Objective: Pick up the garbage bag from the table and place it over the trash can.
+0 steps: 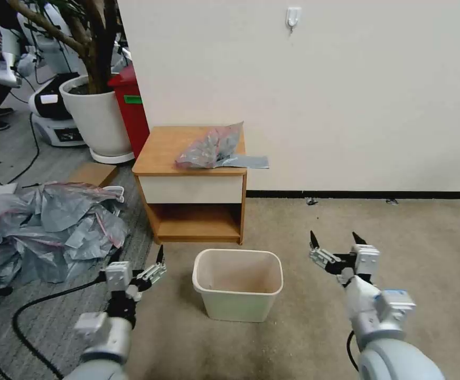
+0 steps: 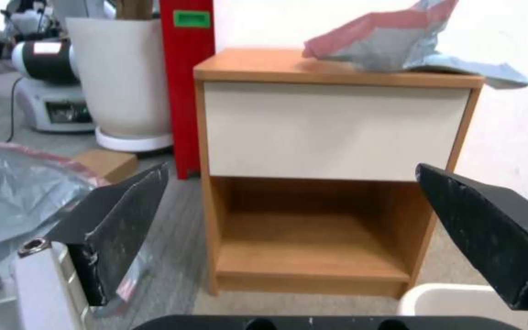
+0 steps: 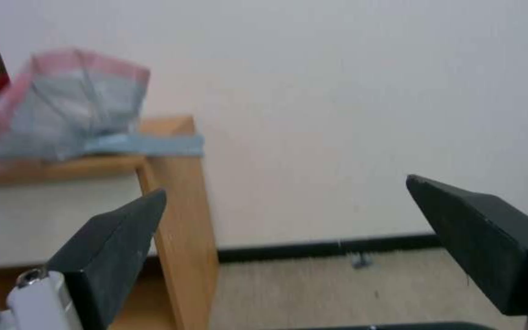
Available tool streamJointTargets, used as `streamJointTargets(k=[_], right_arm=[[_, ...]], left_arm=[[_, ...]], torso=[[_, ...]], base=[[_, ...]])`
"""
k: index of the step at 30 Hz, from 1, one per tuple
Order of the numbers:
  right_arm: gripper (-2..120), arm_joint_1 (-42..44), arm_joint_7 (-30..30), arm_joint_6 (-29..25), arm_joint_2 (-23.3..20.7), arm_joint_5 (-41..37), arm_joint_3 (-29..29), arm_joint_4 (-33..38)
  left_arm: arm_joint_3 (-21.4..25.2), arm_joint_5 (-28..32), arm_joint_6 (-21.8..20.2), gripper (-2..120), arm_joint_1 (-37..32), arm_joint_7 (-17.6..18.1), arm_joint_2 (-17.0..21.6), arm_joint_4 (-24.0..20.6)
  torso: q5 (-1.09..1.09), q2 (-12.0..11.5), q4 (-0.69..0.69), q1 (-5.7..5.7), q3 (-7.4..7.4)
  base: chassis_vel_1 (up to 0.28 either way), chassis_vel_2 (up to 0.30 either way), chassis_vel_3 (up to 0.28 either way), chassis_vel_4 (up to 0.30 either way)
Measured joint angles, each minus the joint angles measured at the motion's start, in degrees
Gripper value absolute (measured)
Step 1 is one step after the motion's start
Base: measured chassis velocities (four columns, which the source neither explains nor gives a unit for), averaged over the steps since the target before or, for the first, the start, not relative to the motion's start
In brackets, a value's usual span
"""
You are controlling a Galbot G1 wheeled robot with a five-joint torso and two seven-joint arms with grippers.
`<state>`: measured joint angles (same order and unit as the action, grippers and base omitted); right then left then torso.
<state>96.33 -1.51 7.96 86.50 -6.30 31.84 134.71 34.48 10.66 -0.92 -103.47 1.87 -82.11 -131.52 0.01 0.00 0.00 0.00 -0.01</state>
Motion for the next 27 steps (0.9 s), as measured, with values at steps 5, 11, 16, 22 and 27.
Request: streamJointTargets(k=[5,11,16,22,27], right_arm=[[100,-0.4,-0.3,-5.4,-0.2,-1.9,-1.4,-2.1],[100,-1.6,-1.0,-8.4,-0.7,-3.7,-2.4,-4.3],[100,-4.0,-3.7,-7.0,-2.3,-8.8,-4.8,-5.7],[98,-12.3,-10.6,-0.7,-4.1,-29.3,-9.2,-8.1],[97,-20.4,-17.1,2.9,-4.7,-45.7,-10.3,-10.7]], left_arm=[[0.1,1.6,2.2,100,0.0,-1.1,1.0,0.9],[0.3,2.7,3.1,100,-0.3,-1.3,1.3,1.1],[0.1,4.1,3.8,100,-1.0,-1.5,1.1,1.3],[0.3,4.5,5.6,100,-2.1,-2.1,0.2,2.0],[0.6,5.0,6.6,100,-2.1,-3.2,-0.1,2.7]], torso=[[-0.02,0.0,0.00,0.00,0.00],[-0.02,0.0,0.00,0.00,0.01],[-0.01,0.0,-0.01,0.00,0.01],[-0.01,0.0,-0.01,0.00,0.01],[-0.01,0.0,0.00,0.00,0.01]], base=[[0.000,0.000,0.000,0.000],[0.000,0.000,0.000,0.000],[0.000,0.000,0.000,0.000],[0.000,0.000,0.000,0.000],[0.000,0.000,0.000,0.000]])
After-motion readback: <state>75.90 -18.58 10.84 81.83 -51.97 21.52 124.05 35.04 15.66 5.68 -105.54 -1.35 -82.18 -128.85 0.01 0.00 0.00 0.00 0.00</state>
